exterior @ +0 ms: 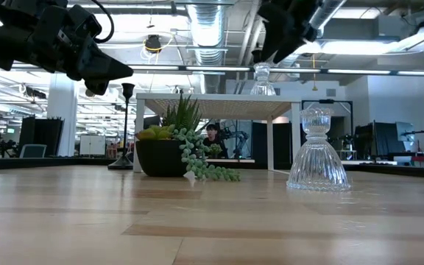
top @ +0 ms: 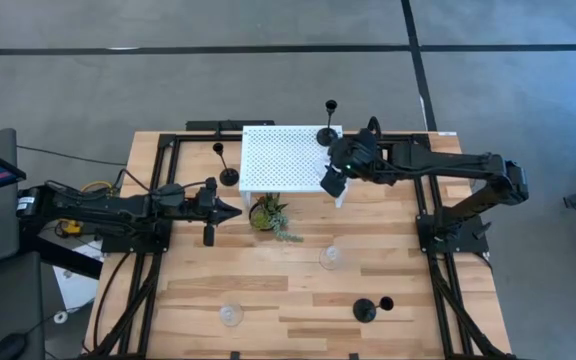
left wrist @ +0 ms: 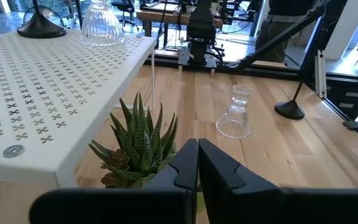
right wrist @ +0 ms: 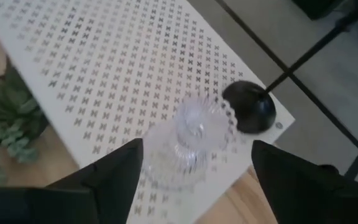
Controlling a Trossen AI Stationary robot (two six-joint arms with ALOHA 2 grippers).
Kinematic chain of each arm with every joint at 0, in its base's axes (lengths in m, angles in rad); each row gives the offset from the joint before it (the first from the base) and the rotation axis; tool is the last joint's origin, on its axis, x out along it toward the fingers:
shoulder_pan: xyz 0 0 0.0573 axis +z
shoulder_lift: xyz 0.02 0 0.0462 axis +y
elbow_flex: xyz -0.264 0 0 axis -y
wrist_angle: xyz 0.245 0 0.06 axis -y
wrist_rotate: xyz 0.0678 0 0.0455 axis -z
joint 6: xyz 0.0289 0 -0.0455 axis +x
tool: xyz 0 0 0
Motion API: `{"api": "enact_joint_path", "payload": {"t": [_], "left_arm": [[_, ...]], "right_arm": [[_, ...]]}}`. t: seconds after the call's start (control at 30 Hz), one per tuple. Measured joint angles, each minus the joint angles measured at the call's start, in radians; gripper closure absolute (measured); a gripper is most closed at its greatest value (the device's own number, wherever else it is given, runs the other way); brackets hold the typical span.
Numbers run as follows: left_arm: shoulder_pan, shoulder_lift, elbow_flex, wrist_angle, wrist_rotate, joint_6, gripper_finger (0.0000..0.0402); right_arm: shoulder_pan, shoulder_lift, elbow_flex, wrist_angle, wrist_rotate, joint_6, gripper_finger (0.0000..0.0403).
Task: Pick & Place candle stick holders
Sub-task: Move the bottom black candle holder to the center of the table
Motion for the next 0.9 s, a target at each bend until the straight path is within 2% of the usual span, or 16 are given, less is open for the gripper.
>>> {"api": "enact_joint_path", "payload": {"t": [0.1,0.2,0.47,0.6,0.77,0.9], "left_arm": [[0.0,0.0,0.0,0.0,0.0,0.0,0.0389],[0.0,0.0,0.0,0.0,0.0,0.0,0.0389],[0.0,0.0,0.0,0.0,0.0,0.0,0.0389],[0.0,0.0,0.0,0.0,0.0,0.0,0.0389],[0.0,0.0,0.0,0.0,0.0,0.0,0.0389],[0.0,0.0,0.0,0.0,0.0,0.0,0.0389]], "right_arm": [[0.03,0.0,0.031,-0.079,0.001,0.018,0.0147],[0.058,0.0,0.044,-0.16,0.001,0.037,0.0197],[0.126,0.0,0.045,-0.354,0.01,0.142,0.0383],[0.162,-0.011,0.045,-0.425,0.116,0.207,0.0389],[0.207,-0.084,0.031,-0.499,0.224,0.305,0.0399],[0.255,-0.198,-0.052,-0.462,0.24,0.314,0.0401]]}}
